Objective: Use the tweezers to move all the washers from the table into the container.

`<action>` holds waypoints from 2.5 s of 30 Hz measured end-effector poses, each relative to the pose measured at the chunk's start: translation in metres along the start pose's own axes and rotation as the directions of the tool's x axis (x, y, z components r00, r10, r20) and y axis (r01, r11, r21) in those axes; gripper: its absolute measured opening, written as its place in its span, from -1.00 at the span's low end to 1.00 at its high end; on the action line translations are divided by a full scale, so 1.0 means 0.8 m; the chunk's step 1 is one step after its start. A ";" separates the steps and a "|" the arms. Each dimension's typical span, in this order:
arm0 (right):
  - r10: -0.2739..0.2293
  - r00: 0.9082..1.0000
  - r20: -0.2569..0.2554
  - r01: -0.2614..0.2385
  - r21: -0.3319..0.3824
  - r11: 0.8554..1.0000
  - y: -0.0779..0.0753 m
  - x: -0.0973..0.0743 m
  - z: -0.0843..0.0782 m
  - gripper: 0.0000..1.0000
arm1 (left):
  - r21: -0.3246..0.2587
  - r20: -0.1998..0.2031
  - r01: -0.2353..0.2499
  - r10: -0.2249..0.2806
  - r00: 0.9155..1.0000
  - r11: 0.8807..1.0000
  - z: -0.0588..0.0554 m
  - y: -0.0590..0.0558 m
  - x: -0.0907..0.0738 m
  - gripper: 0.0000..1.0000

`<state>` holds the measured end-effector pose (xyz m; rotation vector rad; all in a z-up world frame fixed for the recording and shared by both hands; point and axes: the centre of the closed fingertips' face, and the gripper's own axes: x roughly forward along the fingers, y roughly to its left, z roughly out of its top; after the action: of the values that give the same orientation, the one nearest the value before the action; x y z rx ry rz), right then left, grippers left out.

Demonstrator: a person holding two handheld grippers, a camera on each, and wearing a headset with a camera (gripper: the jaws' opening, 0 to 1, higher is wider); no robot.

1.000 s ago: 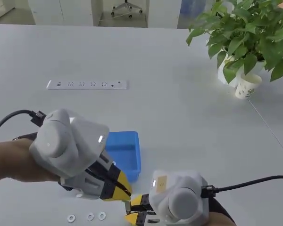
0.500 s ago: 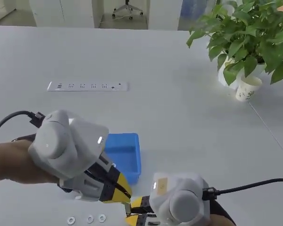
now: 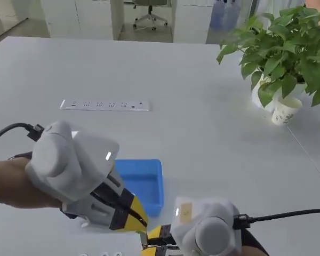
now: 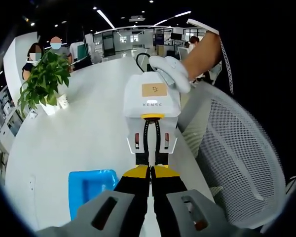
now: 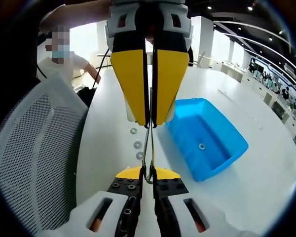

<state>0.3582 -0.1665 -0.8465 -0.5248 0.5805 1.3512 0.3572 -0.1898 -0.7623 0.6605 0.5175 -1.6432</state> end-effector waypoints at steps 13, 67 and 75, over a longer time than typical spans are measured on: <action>-0.002 1.000 0.017 0.003 -0.063 0.998 -0.019 -0.007 0.042 -0.83 | -0.004 0.010 -0.055 0.055 0.998 0.999 0.014 0.015 -0.039 -0.92; -0.025 1.000 -0.015 0.024 -0.039 0.999 -0.130 0.040 0.020 -0.81 | 0.004 -0.044 -0.102 0.102 0.994 0.995 -0.039 0.124 -0.026 -0.92; -0.022 0.999 -0.034 0.020 -0.054 0.998 -0.131 0.043 0.016 -0.79 | 0.006 -0.048 -0.094 0.094 0.994 0.996 -0.040 0.124 -0.021 -0.92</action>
<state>0.4672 -0.1475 -0.8578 -0.5973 0.5665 1.3427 0.4608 -0.1733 -0.7723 0.7183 0.5112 -1.5432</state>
